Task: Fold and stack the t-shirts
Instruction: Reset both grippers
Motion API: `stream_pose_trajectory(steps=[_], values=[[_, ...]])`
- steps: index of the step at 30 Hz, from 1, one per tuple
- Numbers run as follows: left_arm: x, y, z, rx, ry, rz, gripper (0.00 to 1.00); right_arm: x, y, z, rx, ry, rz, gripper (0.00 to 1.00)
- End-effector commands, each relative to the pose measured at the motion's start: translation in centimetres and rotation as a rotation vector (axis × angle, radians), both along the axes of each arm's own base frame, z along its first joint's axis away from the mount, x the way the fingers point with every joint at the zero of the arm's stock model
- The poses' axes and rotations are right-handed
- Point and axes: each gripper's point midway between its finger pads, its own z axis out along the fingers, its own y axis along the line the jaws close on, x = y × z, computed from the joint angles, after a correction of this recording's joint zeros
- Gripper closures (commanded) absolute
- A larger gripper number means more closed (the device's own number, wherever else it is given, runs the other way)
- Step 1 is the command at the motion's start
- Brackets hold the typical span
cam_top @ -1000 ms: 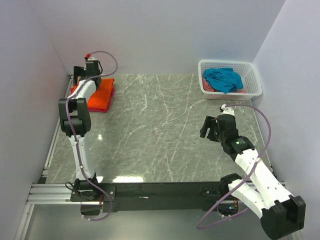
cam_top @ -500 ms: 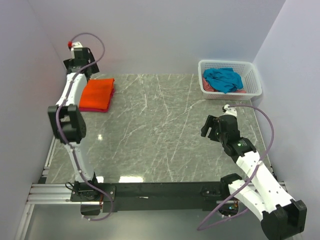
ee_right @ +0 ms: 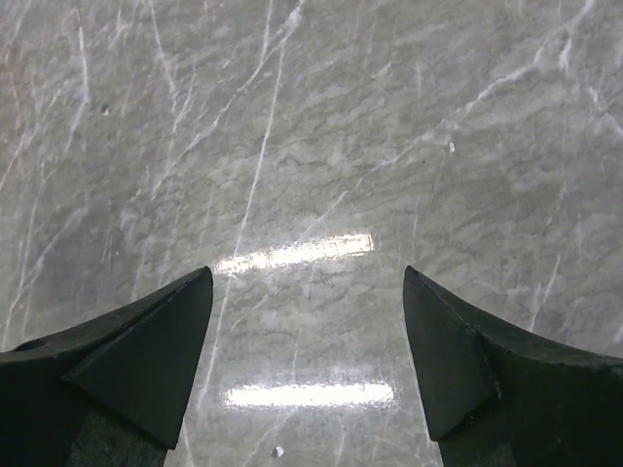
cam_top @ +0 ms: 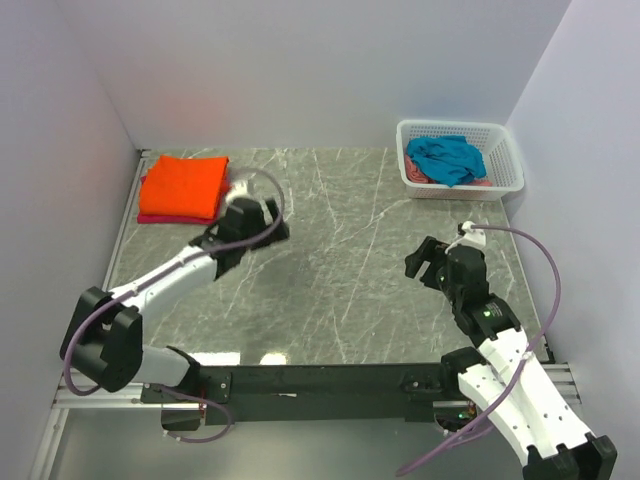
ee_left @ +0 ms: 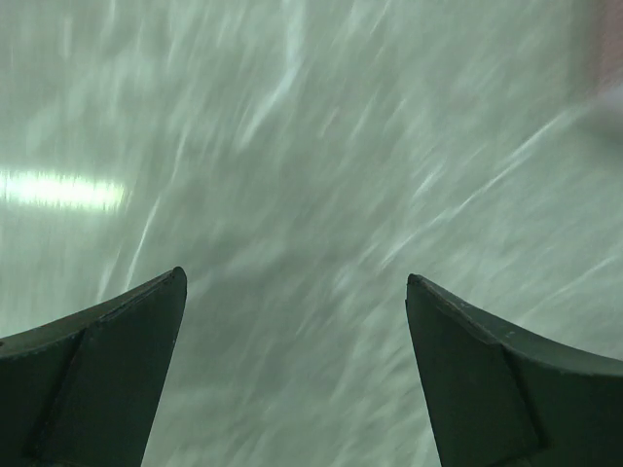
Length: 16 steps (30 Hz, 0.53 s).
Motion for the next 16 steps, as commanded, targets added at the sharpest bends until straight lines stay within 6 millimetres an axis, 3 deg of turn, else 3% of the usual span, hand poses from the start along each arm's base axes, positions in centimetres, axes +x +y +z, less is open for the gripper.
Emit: stream_pose_trajectory(steps=[1,2,3,6,16], values=[[-2.3,1.1,-1.8,-0.023,0.029,0.093,0.01,0.6,-0.4,0.5,0.029,-0.052,-0.050,0.15],[-3.5,0.5,-2.5,0.002,0.048,0.081,0.01,0.6,-0.4,0.0,0.029,-0.042,-0.055,0.15],[-4.6,1.3,-3.5,0.052,0.086,0.107,0.01,0.6,-0.5,-0.2,0.030,-0.040,-0.064,0.15],[-5.9,2.3,-3.6,0.085,0.079,0.169,0.01,0.8,-0.6,-1.2,0.042,-0.023,-0.086,0.15],[-5.7,2.1,-2.6,0.058,0.034,0.170,0.01,0.7,-1.4,-2.5,0.029,0.007,-0.139,0.14]])
